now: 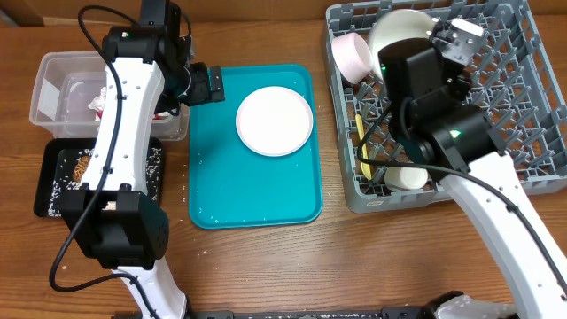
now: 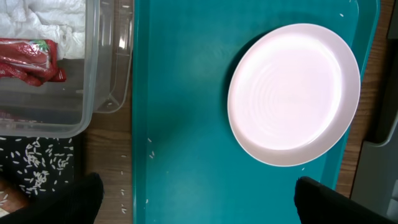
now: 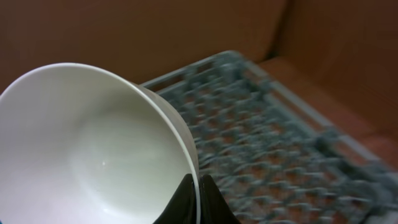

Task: Sort waste into correct bins and load items into the dishwasher
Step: 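Carry the white bowl right and place it in the dish rack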

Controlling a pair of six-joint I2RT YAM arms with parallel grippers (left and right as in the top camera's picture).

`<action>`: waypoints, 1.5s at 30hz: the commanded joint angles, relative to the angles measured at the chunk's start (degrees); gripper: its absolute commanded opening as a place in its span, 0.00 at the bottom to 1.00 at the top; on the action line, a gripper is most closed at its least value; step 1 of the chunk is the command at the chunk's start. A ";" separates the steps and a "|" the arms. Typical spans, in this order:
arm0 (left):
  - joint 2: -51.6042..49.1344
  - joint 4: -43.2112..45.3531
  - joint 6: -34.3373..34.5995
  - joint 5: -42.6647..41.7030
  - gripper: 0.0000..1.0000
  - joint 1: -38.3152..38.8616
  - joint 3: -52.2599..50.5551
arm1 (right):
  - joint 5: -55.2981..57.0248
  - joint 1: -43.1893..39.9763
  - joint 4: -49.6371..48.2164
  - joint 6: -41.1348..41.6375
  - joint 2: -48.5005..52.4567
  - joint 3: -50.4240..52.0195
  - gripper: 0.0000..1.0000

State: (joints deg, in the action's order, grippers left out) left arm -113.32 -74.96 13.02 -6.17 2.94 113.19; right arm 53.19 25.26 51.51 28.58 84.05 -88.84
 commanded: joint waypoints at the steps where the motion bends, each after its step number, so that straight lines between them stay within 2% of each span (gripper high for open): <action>1: 0.57 0.24 -0.79 0.39 1.00 -0.28 0.85 | 15.98 0.11 0.37 -2.71 3.43 0.92 0.04; 7: 0.57 0.24 -0.79 0.39 1.00 -0.28 0.85 | 18.97 0.11 0.57 -4.04 10.84 3.43 0.04; 13: 0.57 0.24 -0.79 0.37 1.00 -0.28 0.85 | 29.07 1.57 0.74 -6.45 20.55 3.43 0.04; 21: 0.57 0.24 -0.79 0.37 1.00 -0.28 0.85 | 29.03 4.00 0.94 -6.54 28.30 3.43 0.04; 39: 0.57 0.24 -0.79 0.39 1.00 -0.28 0.85 | 22.43 8.59 0.87 -6.32 30.21 3.43 0.04; 45: 0.57 0.24 -0.79 0.37 1.00 -0.28 0.85 | 13.81 9.84 1.33 -6.34 30.21 3.43 0.07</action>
State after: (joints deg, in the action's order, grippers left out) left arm -113.32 -74.96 12.99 -6.17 2.94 113.19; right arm 75.26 34.13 52.53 22.06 113.47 -85.49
